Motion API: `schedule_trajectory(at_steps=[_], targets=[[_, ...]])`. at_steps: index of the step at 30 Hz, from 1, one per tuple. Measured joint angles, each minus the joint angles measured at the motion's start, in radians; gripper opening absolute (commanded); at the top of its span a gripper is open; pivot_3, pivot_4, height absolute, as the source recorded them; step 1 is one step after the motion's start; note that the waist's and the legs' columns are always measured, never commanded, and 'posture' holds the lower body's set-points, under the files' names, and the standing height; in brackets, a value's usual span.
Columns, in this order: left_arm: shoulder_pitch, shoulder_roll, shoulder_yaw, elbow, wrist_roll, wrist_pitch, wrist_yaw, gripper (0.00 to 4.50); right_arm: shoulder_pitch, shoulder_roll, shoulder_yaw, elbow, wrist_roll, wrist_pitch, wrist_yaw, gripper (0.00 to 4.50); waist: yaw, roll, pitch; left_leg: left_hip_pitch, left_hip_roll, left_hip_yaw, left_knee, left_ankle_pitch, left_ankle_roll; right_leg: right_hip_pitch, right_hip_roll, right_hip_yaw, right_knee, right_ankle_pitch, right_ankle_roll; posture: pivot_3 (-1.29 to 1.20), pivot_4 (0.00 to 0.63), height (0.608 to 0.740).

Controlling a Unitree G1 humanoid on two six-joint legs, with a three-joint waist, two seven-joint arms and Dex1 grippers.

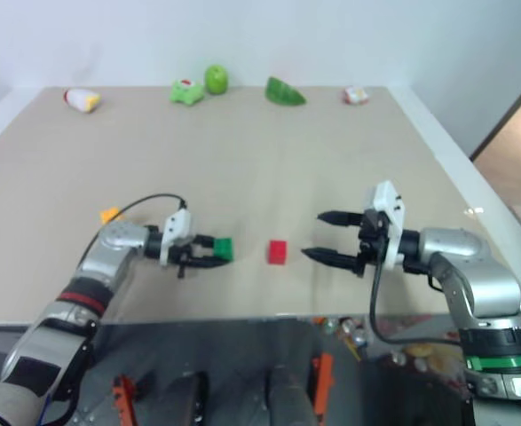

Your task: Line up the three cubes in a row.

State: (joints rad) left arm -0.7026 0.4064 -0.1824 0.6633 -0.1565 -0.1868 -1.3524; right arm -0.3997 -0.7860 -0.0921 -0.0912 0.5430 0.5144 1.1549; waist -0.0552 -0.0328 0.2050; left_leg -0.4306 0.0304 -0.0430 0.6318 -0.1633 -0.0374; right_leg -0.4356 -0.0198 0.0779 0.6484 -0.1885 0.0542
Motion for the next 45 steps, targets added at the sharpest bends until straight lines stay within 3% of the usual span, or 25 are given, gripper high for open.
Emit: schedule_trajectory(at_steps=[9,16,26,29,33,39,45], targets=[[0.082,0.060,0.024,-0.109,-0.022,0.045,0.015,1.32,-0.048,0.021,0.024,0.052,-0.010,-0.021,0.019,4.50,-0.001,0.000,0.000,0.000,0.001,0.000,0.000,0.000,0.000,0.000,0.001,0.000,0.000,0.000,-0.001,0.00,0.150,0.733],[0.033,0.004,0.019,-0.082,-0.017,0.077,0.034,1.32,-0.065,0.034,0.044,0.075,-0.020,-0.029,0.020,4.50,0.006,0.000,0.000,-0.001,0.000,0.000,0.002,0.000,0.000,0.000,0.000,0.000,0.000,0.000,0.000,0.00,0.150,0.733],[-0.008,-0.004,0.001,-0.009,0.001,0.053,-0.001,1.32,-0.038,0.021,0.037,0.049,-0.016,-0.023,0.013,4.50,0.007,0.000,0.000,-0.001,0.000,0.000,0.002,0.000,0.000,0.000,0.001,0.001,0.000,0.000,0.000,0.00,0.150,0.733],[-0.021,-0.004,0.000,0.020,0.003,0.039,-0.009,2.78,-0.038,0.019,0.035,0.045,-0.016,-0.022,0.005,4.50,0.006,0.000,0.000,-0.001,0.000,0.000,0.002,0.000,0.000,0.000,0.001,0.001,0.000,0.000,0.000,0.00,0.150,0.733],[-0.039,-0.008,0.001,0.048,0.012,0.017,0.008,4.01,-0.038,0.019,0.035,0.045,-0.016,-0.022,-0.001,4.50,0.007,0.000,0.000,-0.001,0.000,0.000,0.002,0.000,0.001,0.000,0.001,0.001,0.000,0.000,0.000,0.00,0.150,0.733],[-0.038,0.025,0.003,0.032,0.017,0.010,-0.002,4.01,-0.038,0.019,0.035,0.044,-0.015,-0.022,-0.002,4.50,0.004,0.000,0.000,-0.001,0.000,0.000,0.001,0.000,0.001,-0.001,0.001,0.001,0.000,0.000,0.000,0.00,0.150,0.733],[0.140,0.251,0.098,-0.194,-0.052,0.123,-0.044,4.01,-0.047,0.007,0.015,0.045,-0.009,-0.022,0.002,4.50,-0.016,0.000,0.000,0.000,0.002,0.000,-0.004,0.000,0.001,-0.002,0.002,0.001,0.000,0.000,-0.001,0.00,0.150,0.733]])
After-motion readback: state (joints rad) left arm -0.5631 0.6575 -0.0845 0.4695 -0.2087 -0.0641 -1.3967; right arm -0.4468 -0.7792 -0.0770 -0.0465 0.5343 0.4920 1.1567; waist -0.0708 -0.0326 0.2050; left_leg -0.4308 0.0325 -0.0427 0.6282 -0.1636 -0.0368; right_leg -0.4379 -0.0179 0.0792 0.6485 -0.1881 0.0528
